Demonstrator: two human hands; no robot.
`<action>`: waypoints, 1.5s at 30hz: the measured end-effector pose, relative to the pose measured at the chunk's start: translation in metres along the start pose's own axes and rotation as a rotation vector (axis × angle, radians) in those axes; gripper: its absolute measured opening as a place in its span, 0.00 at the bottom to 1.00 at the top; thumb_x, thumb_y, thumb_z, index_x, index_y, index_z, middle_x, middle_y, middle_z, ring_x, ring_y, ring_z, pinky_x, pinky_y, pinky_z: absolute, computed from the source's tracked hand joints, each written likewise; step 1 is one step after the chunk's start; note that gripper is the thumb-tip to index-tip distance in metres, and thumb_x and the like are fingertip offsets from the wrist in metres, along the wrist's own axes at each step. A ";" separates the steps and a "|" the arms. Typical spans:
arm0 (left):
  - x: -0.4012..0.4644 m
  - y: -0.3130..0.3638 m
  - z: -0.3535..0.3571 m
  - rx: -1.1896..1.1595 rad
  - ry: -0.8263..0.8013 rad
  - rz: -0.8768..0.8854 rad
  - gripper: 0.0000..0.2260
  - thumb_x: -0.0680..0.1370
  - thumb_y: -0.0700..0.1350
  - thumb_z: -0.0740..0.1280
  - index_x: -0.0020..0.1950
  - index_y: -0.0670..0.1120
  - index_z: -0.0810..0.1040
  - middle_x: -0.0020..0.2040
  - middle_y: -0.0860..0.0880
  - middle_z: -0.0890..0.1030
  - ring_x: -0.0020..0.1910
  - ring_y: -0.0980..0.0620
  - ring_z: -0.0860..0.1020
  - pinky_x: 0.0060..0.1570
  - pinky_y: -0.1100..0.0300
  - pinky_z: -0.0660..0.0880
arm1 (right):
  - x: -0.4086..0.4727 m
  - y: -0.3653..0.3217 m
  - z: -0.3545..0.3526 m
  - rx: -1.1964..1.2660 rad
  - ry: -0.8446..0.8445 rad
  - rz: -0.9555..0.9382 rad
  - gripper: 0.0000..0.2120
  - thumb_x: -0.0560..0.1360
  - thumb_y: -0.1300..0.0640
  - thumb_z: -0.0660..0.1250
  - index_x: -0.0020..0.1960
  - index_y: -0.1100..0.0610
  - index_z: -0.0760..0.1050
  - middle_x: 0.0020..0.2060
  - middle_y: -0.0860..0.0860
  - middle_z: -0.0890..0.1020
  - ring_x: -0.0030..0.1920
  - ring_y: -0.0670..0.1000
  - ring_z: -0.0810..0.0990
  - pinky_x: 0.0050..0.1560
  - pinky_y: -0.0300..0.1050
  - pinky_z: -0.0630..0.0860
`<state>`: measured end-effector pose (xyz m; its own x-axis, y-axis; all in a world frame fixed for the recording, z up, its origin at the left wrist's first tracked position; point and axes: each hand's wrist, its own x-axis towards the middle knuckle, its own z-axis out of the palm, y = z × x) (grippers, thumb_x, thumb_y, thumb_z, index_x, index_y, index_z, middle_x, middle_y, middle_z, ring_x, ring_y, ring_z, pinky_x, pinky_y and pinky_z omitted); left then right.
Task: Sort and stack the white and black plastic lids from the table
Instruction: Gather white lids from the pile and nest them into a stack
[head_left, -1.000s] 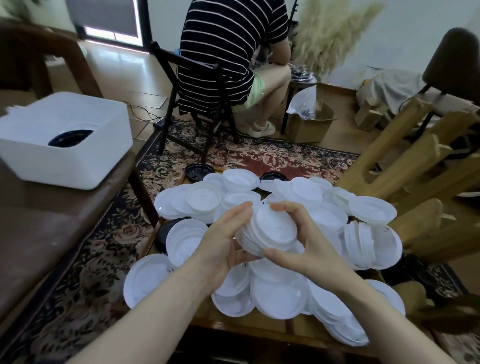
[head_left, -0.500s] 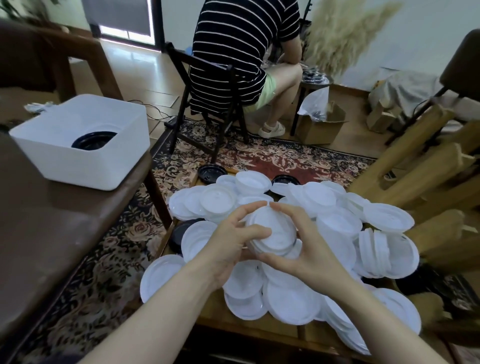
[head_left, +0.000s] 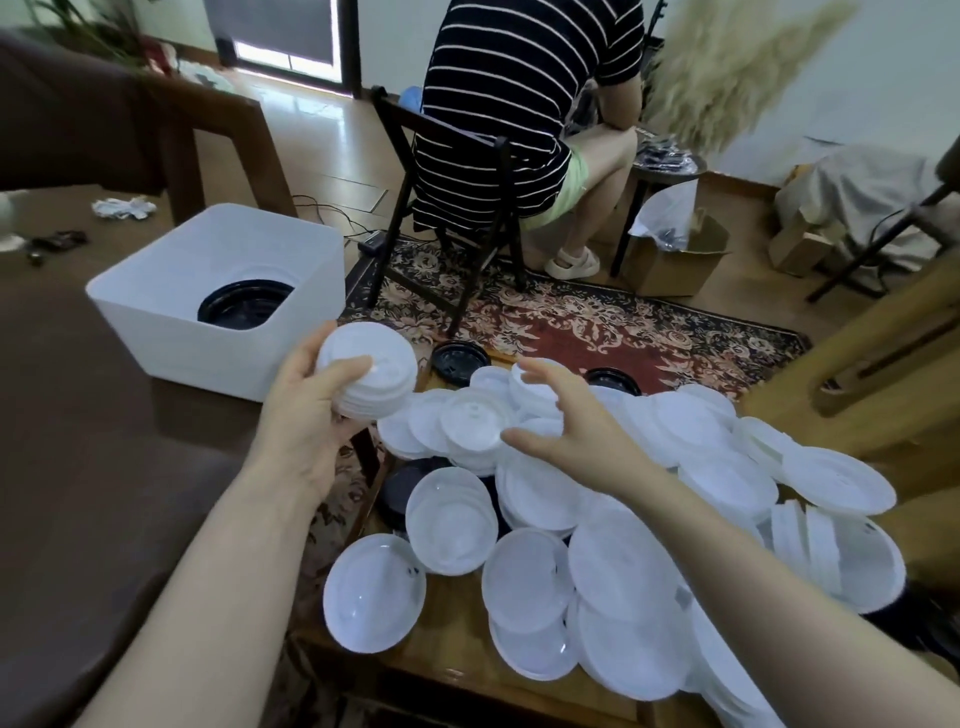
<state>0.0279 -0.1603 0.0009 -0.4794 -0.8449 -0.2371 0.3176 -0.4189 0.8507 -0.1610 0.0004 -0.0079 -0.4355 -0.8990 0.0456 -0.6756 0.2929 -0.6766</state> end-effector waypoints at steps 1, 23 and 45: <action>0.002 0.001 -0.001 -0.017 0.014 0.003 0.21 0.79 0.34 0.65 0.69 0.51 0.72 0.59 0.52 0.77 0.53 0.53 0.79 0.43 0.54 0.78 | 0.013 -0.002 0.005 -0.062 -0.030 0.011 0.36 0.73 0.49 0.73 0.76 0.49 0.60 0.71 0.47 0.68 0.72 0.47 0.64 0.70 0.49 0.65; 0.005 0.000 0.008 -0.016 -0.059 -0.079 0.22 0.78 0.37 0.66 0.70 0.53 0.73 0.67 0.48 0.76 0.64 0.47 0.77 0.54 0.50 0.79 | 0.045 -0.003 -0.014 -0.155 -0.162 0.189 0.38 0.69 0.46 0.76 0.74 0.45 0.62 0.72 0.48 0.67 0.73 0.52 0.63 0.73 0.59 0.58; 0.004 -0.005 0.013 0.005 -0.063 -0.126 0.22 0.78 0.36 0.66 0.70 0.52 0.73 0.65 0.49 0.77 0.56 0.49 0.78 0.43 0.55 0.78 | 0.068 0.000 0.029 -0.258 -0.244 0.137 0.45 0.63 0.47 0.81 0.72 0.49 0.61 0.66 0.50 0.64 0.66 0.52 0.68 0.65 0.52 0.70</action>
<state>0.0142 -0.1572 0.0016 -0.5655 -0.7634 -0.3120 0.2480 -0.5182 0.8185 -0.1734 -0.0696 -0.0266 -0.3990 -0.8876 -0.2300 -0.7618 0.4605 -0.4556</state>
